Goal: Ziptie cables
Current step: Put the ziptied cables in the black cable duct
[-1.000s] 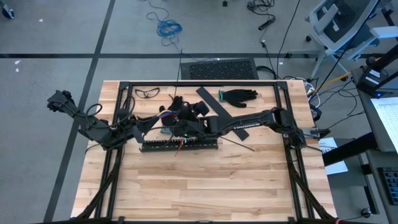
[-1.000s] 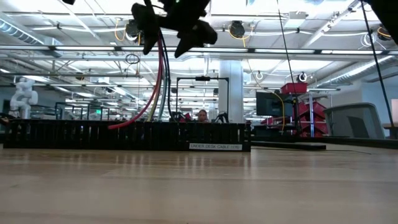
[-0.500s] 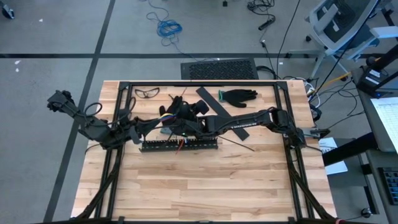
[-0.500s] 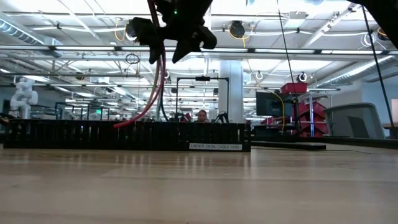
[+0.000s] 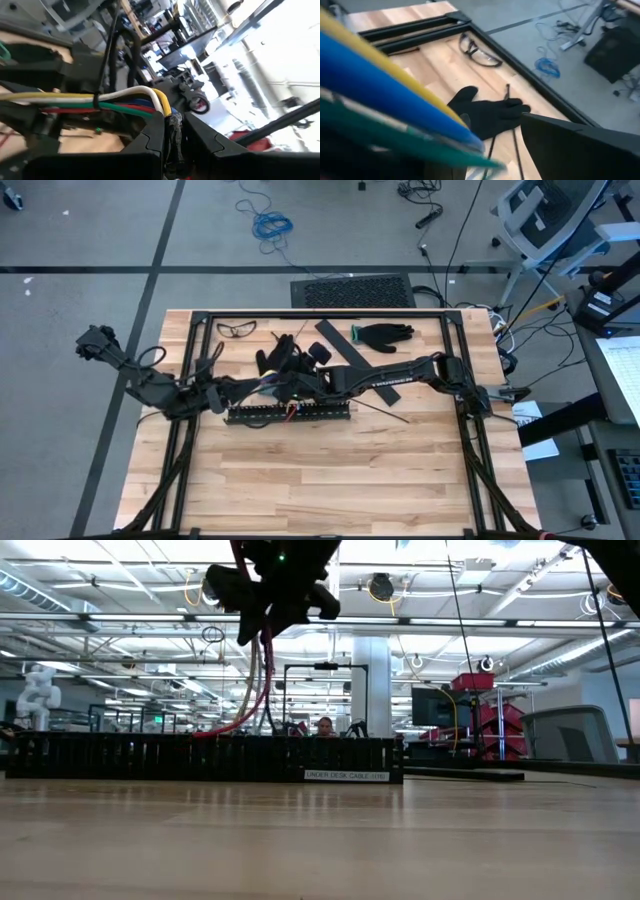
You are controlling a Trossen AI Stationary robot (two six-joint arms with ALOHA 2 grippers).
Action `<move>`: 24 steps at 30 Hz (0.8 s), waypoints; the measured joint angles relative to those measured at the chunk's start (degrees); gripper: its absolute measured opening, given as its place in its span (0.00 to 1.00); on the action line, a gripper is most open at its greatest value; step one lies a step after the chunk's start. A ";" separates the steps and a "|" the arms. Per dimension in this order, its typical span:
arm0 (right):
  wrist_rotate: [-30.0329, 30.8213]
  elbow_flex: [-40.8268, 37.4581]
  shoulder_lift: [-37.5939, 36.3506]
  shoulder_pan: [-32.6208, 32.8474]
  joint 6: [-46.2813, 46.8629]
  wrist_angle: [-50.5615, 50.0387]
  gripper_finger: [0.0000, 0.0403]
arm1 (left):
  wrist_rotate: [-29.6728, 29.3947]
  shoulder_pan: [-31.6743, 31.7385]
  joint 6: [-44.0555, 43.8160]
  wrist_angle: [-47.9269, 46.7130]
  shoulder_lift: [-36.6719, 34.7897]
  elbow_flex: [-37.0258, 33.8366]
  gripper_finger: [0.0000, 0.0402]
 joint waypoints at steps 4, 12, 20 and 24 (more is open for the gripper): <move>-3.33 0.00 -0.19 -0.03 0.40 -0.59 0.41 | 2.86 1.18 -3.17 2.06 -0.21 0.00 0.12; -4.27 0.00 -0.22 -0.36 2.83 -0.38 0.41 | 5.73 3.28 -0.45 10.23 -0.27 0.00 0.12; -0.63 -0.04 -1.36 -0.36 9.04 -3.27 0.41 | -0.50 5.05 4.80 9.75 1.47 0.02 0.12; 1.16 -0.04 -1.45 -0.36 12.50 -7.56 0.41 | 0.01 8.40 3.04 10.16 3.70 -0.13 0.12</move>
